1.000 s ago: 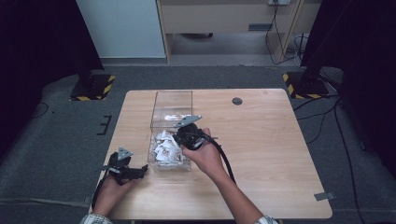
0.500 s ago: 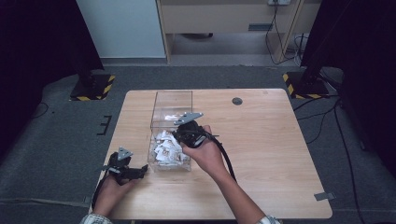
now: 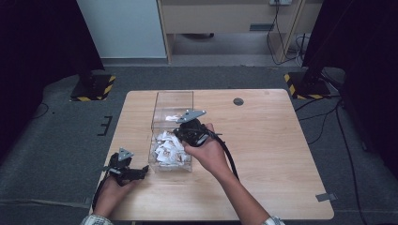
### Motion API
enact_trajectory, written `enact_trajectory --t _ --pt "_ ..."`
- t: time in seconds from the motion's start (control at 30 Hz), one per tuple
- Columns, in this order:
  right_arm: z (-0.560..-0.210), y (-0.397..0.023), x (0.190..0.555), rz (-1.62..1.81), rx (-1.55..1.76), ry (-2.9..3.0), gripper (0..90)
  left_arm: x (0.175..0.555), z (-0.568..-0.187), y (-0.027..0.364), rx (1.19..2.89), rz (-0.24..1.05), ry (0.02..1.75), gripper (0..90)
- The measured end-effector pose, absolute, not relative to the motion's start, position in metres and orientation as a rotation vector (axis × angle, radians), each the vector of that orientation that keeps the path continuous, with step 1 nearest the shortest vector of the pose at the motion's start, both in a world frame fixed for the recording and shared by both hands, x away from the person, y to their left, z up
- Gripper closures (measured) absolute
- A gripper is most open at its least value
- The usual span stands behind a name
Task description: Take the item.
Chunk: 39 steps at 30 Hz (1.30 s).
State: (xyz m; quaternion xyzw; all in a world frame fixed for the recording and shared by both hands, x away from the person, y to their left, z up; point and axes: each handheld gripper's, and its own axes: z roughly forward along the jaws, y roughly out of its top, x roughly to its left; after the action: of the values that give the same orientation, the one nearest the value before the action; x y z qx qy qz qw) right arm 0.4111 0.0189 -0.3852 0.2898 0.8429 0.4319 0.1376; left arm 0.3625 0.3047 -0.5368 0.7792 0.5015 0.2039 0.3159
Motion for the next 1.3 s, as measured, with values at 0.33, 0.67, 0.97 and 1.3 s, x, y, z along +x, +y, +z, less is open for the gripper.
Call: enact_trajectory --t 0.33,0.67,0.97,1.3 --pt "-0.374 0.014 0.408 1.275 0.827 2.423 89.3 0.363 -0.537 0.304 2.050 0.529 1.318 0.0" --pt "-0.369 0.010 0.407 1.297 0.832 2.417 89.3 0.363 -0.537 0.304 2.047 0.524 1.319 0.0" --pt "-0.362 0.001 0.404 1.311 0.839 2.409 89.3 0.362 -0.537 0.304 2.048 0.521 1.320 0.0" --pt "-0.352 -0.012 0.398 1.316 0.835 2.395 89.3 0.363 -0.537 0.304 2.047 0.526 1.319 0.0"
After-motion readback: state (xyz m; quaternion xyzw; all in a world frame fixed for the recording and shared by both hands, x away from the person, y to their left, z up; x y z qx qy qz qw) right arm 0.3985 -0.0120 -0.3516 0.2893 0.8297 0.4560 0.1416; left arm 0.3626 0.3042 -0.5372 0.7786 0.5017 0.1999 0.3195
